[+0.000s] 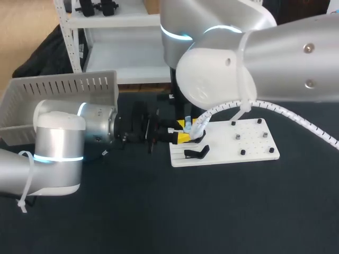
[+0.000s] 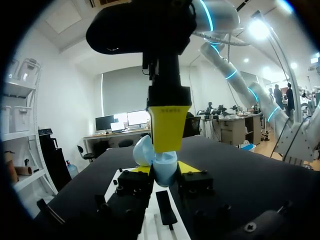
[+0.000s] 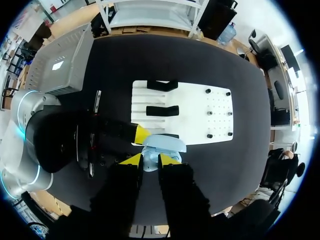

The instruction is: Pick up each earbud case from the left stands, insert the matching earbuds, close the lid, and place the case in the box.

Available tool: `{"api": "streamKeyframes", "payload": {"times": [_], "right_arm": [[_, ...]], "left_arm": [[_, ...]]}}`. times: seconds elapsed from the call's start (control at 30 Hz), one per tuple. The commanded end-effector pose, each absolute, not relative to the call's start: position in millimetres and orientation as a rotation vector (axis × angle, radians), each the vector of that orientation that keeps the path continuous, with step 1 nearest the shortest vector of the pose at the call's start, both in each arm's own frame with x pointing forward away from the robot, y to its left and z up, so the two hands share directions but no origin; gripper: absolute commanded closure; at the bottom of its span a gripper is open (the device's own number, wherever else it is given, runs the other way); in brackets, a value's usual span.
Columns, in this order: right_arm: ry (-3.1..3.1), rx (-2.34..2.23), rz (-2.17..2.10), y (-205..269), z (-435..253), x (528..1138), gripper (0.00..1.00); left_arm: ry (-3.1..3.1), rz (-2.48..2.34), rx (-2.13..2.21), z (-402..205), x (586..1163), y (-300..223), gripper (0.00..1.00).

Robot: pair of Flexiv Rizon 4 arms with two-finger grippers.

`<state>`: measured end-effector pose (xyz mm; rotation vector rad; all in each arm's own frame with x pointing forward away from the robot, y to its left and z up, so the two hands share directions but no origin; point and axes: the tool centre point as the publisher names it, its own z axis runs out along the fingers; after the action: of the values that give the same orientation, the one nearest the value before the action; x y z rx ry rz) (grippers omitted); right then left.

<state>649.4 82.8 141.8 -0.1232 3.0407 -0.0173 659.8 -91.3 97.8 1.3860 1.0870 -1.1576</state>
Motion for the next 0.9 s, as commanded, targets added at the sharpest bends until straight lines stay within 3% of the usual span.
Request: {"api": "streamKeyframes", "payload": {"times": [0.03, 0.07, 0.2, 0.3, 0.47, 0.6, 0.9], "right_arm": [[3.040, -0.123, -0.027, 81.6, 143.4, 650.5, 0.69], [3.039, -0.123, -0.028, 81.4, 144.7, 649.9, 0.56], [3.030, -0.111, 0.026, 80.2, 155.1, 645.8, 0.51], [3.015, -0.092, 0.076, 76.3, 165.0, 645.4, 0.35], [2.986, 0.041, 0.083, 57.8, 179.1, 658.8, 0.27], [2.986, 0.160, 0.007, 39.6, 176.0, 677.4, 0.02], [3.017, 0.221, -0.016, 22.1, 153.5, 698.4, 0.00]], "left_arm": [[1.087, -1.155, 1.384, 98.4, 658.1, -90.7, 1.00], [1.087, -1.155, 1.384, 98.4, 658.1, -90.7, 1.00], [1.087, -1.155, 1.384, 98.4, 658.1, -90.7, 1.00], [1.087, -1.155, 1.384, 98.4, 658.1, -90.7, 1.00], [1.087, -1.155, 1.384, 98.4, 658.1, -90.7, 1.00], [1.087, -1.155, 1.384, 98.4, 658.1, -90.7, 1.00], [1.087, -1.155, 1.384, 98.4, 658.1, -90.7, 1.00]]}}
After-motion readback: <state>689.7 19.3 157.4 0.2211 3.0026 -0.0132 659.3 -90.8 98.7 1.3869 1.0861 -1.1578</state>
